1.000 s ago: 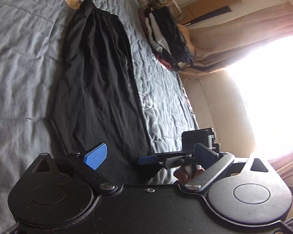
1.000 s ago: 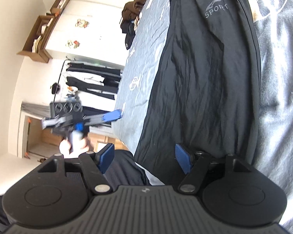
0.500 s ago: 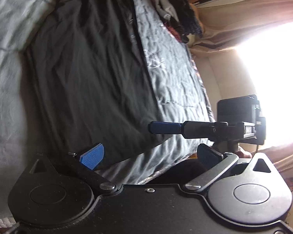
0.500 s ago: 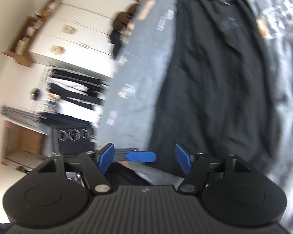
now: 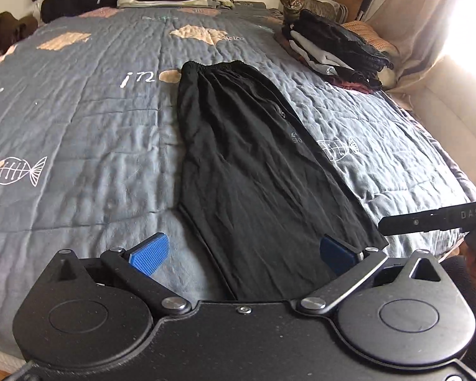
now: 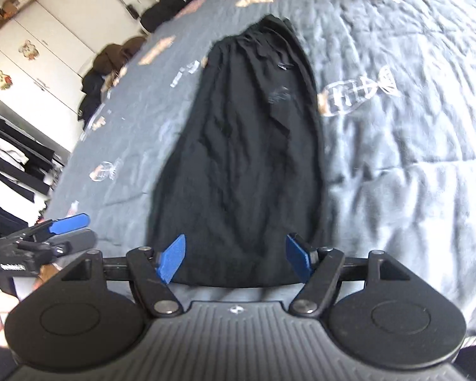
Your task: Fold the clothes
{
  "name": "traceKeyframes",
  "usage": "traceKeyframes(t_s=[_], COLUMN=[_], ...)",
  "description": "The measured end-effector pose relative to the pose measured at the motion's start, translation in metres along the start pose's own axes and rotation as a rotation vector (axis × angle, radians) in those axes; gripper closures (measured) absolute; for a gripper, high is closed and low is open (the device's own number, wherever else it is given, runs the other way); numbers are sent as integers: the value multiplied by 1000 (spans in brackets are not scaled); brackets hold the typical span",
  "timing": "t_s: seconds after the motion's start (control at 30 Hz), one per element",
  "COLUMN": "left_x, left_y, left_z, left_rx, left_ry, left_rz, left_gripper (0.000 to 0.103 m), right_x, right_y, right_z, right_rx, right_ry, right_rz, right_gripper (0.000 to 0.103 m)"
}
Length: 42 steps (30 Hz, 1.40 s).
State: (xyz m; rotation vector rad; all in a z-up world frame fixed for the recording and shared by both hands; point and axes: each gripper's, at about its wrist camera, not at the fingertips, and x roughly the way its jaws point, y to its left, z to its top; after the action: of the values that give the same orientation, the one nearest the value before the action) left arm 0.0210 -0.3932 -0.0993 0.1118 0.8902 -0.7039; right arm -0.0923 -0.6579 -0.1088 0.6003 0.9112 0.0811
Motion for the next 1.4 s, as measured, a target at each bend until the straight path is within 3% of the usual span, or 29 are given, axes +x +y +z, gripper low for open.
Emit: traceKeyframes(t_s=[0.17,0.4,0.5,0.77,0.97,1.4], left_x=[-15,-34,-38,-37,-37,-25], left_y=[3,5,0,-6,-3,25], left_z=[-12,-6,-4,-5,1,28], left_rx=[-28,15,27,38,32,42], left_ry=[-28,-58,-65,-66,-59,-48], left_rz=[1,87,96,95,80,40], left_gripper=[0,0,0,0,0,0], right_x=[-19,-41,-43,-52,-55,-44], right_y=[32,88,104,109,111,115], right_z=[-10,-33,-37,-35,-32,-18], right_rx=[-87,-249,-257,-202,-242,-284], right_ry=[-98,-193,-222,-202,-164,-74], right_rz=[-112,-325,-366,-297,-323,-243], right_gripper=[30,24,23,22,22,22])
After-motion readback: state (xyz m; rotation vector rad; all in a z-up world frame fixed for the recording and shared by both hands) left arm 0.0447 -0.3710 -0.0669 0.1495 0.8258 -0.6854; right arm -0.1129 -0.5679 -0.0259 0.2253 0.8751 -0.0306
